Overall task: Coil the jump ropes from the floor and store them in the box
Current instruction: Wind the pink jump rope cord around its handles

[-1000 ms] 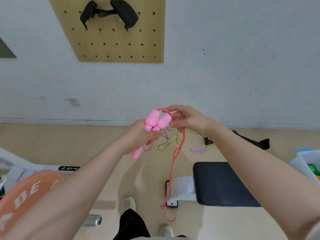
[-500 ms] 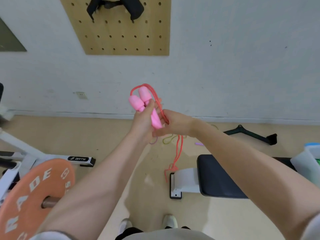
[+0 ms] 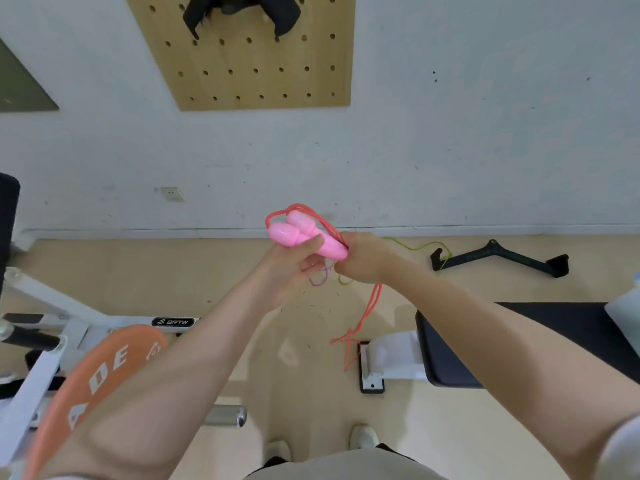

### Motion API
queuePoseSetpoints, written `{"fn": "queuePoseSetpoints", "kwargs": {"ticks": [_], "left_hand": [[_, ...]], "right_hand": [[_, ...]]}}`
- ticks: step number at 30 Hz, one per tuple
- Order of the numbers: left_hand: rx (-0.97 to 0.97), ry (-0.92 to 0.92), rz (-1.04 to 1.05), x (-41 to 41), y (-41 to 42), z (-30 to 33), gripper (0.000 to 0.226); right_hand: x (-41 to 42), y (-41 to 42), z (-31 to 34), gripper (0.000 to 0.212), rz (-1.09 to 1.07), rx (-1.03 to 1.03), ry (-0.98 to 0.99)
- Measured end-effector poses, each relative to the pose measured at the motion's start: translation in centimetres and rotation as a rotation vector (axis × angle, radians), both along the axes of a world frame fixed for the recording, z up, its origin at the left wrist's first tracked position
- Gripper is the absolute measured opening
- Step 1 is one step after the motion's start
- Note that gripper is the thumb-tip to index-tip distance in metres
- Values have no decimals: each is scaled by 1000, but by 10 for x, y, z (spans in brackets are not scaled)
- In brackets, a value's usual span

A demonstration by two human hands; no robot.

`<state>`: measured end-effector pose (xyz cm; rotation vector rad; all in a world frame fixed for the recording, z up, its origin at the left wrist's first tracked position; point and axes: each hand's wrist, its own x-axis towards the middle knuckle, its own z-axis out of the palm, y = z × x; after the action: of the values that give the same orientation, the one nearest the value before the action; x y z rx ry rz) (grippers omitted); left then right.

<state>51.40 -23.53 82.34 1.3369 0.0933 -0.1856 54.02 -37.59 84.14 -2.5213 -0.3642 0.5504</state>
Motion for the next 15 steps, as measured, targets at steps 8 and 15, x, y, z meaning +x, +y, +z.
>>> {"fn": "queuePoseSetpoints", "kwargs": {"ticks": [8, 15], "left_hand": [[1617, -1073, -459, 36, 69, 25, 74], [1792, -597, -652, 20, 40, 23, 76]], "right_hand": [[5, 2, 12, 26, 188, -178, 8], [5, 7, 15, 22, 255, -369, -18]]}}
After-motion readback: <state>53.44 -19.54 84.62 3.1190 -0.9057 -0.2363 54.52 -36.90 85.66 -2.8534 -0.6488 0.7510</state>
